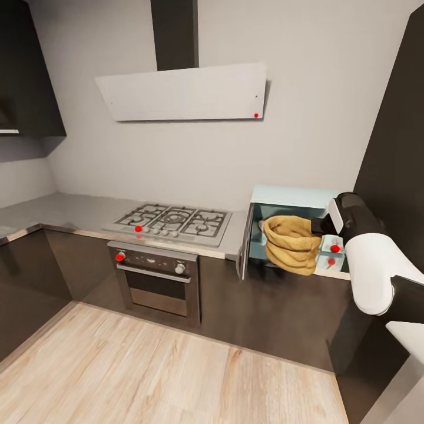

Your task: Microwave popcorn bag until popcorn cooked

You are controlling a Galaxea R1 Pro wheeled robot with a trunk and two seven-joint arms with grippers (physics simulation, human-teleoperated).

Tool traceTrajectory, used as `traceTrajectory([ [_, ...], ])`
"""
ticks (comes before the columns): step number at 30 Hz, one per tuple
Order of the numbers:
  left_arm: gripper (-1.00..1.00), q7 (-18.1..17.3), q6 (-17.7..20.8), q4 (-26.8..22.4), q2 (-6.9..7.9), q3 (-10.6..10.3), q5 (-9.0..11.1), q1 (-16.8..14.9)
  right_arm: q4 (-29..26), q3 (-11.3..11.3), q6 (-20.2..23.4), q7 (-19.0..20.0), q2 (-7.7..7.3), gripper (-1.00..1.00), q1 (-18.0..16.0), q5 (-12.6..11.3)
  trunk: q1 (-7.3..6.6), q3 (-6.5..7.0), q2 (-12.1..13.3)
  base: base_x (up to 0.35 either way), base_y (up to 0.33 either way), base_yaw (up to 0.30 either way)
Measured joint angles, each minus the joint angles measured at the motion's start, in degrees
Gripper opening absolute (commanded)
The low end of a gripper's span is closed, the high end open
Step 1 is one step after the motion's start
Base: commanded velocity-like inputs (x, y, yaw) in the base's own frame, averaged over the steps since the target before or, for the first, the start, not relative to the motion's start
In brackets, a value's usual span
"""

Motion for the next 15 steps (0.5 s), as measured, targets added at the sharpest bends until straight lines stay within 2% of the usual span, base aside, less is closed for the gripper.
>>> traceTrajectory([
  [4,1.0,0.0,0.0,0.0,0.01,0.0,0.0,0.0,-0.3,0.0,0.0,0.1,0.08,-1.0,0.0,-0.1,-0.02,0.0,0.0,0.126,0.0,0.0],
  [15,1.0,0.0,0.0,0.0,0.01,0.0,0.0,0.0,-0.3,0.0,0.0,0.0,-0.1,-1.0,0.0,0.0,-0.03,0.0,0.0,0.313,0.0,0.0],
])
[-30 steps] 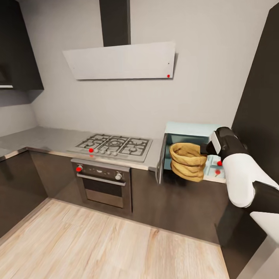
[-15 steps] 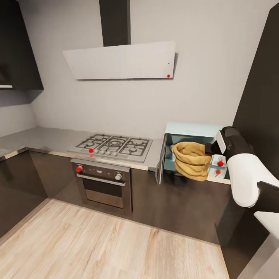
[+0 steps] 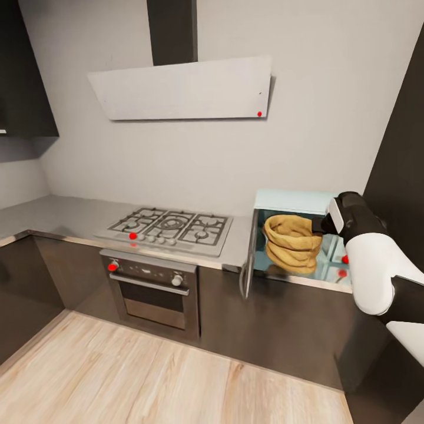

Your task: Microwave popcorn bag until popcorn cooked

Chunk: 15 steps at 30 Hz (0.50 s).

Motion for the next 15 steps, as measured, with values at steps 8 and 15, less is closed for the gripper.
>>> traceTrajectory([
  [8,1.0,0.0,0.0,0.0,0.0,0.0,0.0,0.0,0.0,0.0,0.0,0.0,-0.16,-1.0,0.0,0.0,0.03,0.0,0.0,0.15,0.0,0.0],
  [15,1.0,0.0,0.0,0.0,0.0,0.1,0.2,0.0,1.4,-0.7,0.0,-0.5,-0.33,-1.0,0.2,-0.1,0.03,0.0,0.0,0.001,0.0,0.0],
])
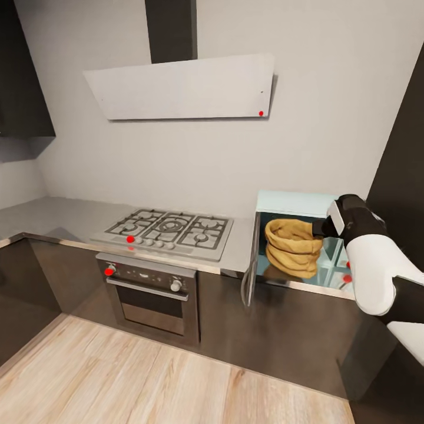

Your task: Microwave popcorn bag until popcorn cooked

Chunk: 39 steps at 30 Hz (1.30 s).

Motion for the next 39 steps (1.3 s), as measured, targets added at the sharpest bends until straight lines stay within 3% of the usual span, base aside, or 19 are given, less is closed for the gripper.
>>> traceTrajectory([
  [7,1.0,0.0,0.0,0.0,0.0,-0.1,-0.1,0.0,0.5,0.8,0.0,0.1,-0.27,-1.0,0.0,0.2,-0.01,0.0,0.0,0.039,0.0,0.0],
  [20,1.0,0.0,0.0,0.0,0.0,-0.1,-0.1,0.0,0.6,0.8,0.0,-0.2,-0.43,-1.0,0.0,-0.1,-0.02,0.0,0.0,0.276,0.0,0.0],
  [26,1.0,0.0,0.0,0.0,0.0,-0.1,-0.1,0.0,1.6,0.7,-0.1,0.0,-1.66,-1.0,0.0,-2.2,-0.01,0.01,0.0,0.024,0.0,0.0],
  [39,1.0,0.0,0.0,0.0,0.0,-0.1,-0.1,0.0,1.8,0.7,-0.1,-0.1,-1.87,-1.0,0.0,-2.7,-0.01,0.01,0.0,0.0,0.0,0.0],
])
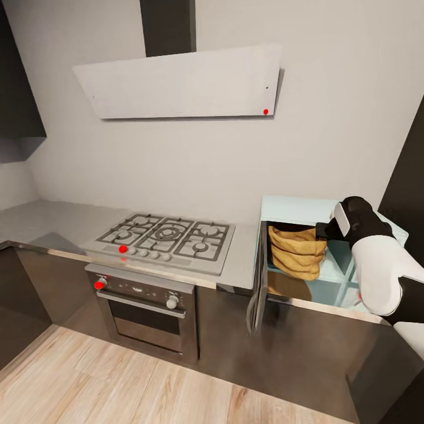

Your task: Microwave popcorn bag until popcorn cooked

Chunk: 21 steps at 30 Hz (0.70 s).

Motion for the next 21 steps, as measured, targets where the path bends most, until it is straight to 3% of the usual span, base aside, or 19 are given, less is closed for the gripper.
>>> traceTrajectory([
  [2,1.0,0.0,0.0,0.0,0.0,0.0,0.0,0.0,0.5,-0.1,-0.1,-0.3,-0.96,-1.0,0.0,-1.1,0.0,0.0,0.0,0.0,0.0,0.0],
  [4,1.0,0.0,0.0,0.0,0.0,0.0,0.0,0.0,0.5,-0.2,-0.1,-0.3,-2.46,-1.0,0.0,-0.7,0.0,0.0,0.0,0.0,0.0,0.0],
  [6,1.0,0.0,0.0,0.0,0.0,0.0,0.0,0.0,0.5,-0.7,0.0,-0.3,-3.04,-1.0,0.0,-0.5,0.0,0.0,0.0,0.0,0.0,0.0],
  [10,1.0,0.0,0.0,0.0,0.0,0.0,0.0,0.0,0.5,-3.4,0.0,-0.8,-3.31,-1.0,0.0,0.4,0.0,0.0,0.0,0.0,0.0,0.0],
  [15,1.0,0.0,0.0,0.0,0.0,0.0,0.0,0.0,0.6,-3.8,0.0,-1.1,-3.15,-1.0,0.0,0.6,0.0,0.0,0.0,0.036,0.0,0.0],
  [21,1.0,0.0,0.0,0.0,-0.01,0.0,0.0,0.0,1.4,-3.8,0.1,-1.2,-3.23,-1.0,0.0,1.0,-0.03,0.0,0.0,0.267,0.0,0.0],
])
